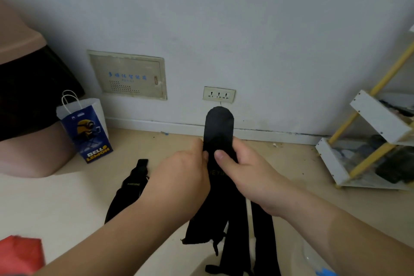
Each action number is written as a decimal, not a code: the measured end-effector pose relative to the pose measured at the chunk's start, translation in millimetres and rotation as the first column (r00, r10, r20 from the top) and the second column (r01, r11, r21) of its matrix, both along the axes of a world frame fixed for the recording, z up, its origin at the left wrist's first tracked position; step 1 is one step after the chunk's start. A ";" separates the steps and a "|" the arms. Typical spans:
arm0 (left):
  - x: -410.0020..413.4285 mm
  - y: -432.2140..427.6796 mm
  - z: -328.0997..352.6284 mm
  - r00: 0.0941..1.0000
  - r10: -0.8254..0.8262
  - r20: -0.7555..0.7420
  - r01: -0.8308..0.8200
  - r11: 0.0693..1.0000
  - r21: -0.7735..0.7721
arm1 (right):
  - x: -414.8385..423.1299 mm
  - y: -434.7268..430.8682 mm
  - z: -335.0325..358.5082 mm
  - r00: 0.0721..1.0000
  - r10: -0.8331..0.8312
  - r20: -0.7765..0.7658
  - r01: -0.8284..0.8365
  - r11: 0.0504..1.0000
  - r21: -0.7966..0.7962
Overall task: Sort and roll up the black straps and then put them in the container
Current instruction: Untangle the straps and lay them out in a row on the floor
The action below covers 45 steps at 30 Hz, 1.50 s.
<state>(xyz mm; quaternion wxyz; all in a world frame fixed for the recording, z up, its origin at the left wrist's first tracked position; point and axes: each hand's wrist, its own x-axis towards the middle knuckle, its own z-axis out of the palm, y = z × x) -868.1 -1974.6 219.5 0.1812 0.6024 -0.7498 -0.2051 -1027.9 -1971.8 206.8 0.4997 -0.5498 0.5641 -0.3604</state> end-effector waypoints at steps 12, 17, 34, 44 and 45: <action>-17.5 -2.1 -22.7 0.817 0.071 -0.572 0.039 0.983 0.178 | -7.5 -20.5 12.4 0.873 -0.357 0.333 0.318 0.933 0.166; -30.5 -4.1 -21.5 0.835 0.050 -0.548 0.116 0.958 0.264 | -24.4 -36.2 21.0 0.748 -0.516 0.418 0.423 0.856 0.298; -32.1 -19.6 -21.6 0.759 0.157 -0.632 -0.022 0.976 0.217 | -21.3 -36.8 4.5 0.839 -0.237 0.490 0.101 0.953 0.287; -22.8 -15.9 -24.7 0.761 0.169 -0.626 0.079 0.934 0.348 | -6.8 -34.2 -0.8 0.837 -0.402 0.371 0.327 0.912 0.250; -20.8 -11.5 -26.9 0.770 0.160 -0.618 0.106 0.923 0.371 | -7.4 -34.9 0.1 0.809 -0.454 0.373 0.385 0.889 0.247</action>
